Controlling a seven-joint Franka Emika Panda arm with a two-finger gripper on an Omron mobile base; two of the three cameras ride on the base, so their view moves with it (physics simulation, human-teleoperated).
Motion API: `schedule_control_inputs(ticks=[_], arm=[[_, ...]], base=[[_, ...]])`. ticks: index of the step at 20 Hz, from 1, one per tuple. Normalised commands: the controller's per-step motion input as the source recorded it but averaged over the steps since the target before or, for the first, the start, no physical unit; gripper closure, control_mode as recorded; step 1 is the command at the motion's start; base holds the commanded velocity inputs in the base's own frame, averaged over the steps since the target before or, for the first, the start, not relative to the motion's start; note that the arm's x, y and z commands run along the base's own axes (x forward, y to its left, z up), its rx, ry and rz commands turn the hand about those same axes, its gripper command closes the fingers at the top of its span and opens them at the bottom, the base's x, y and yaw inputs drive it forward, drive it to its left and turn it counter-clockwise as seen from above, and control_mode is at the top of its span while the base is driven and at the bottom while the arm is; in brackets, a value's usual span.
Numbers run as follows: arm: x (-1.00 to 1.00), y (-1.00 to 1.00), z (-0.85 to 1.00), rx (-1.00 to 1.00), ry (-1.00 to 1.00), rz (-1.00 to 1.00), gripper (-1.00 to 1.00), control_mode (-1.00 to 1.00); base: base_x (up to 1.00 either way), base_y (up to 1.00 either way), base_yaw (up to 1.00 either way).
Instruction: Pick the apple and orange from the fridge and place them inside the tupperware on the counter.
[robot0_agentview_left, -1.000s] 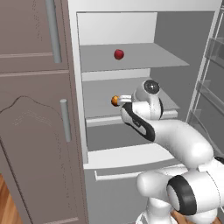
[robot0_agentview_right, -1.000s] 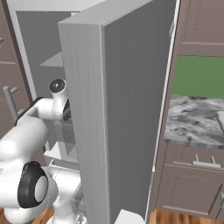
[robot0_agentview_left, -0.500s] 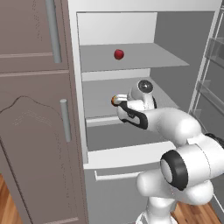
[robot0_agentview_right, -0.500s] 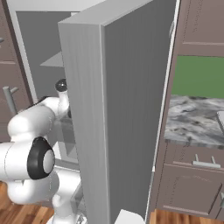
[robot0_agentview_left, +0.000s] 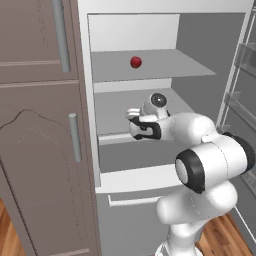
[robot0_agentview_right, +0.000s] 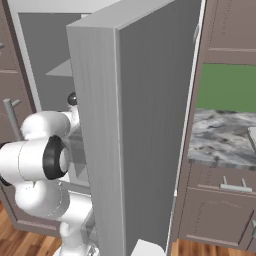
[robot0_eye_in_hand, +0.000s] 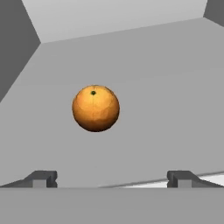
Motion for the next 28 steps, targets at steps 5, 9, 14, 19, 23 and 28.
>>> schedule_control_inputs(ticks=[5,9,14,19,23,28], arm=[[0.36,0.13,-0.16,0.00,0.00,0.00,-1.00,-1.00],[0.40,0.08,-0.15,0.00,0.00,0.00,-1.00,-1.00],[0.44,0.04,-0.19,0.00,0.00,0.00,-1.00,-1.00],[0.48,0.05,-0.24,0.00,0.00,0.00,-1.00,-1.00],[0.47,0.10,-0.21,0.00,0.00,0.00,-1.00,-1.00],[0.44,0.11,-0.27,0.00,0.00,0.00,-1.00,-1.00]], base=[[0.00,0.00,0.00],[0.00,0.00,0.00],[0.00,0.00,0.00],[0.00,0.00,0.00],[0.00,0.00,0.00],[0.00,0.00,0.00]])
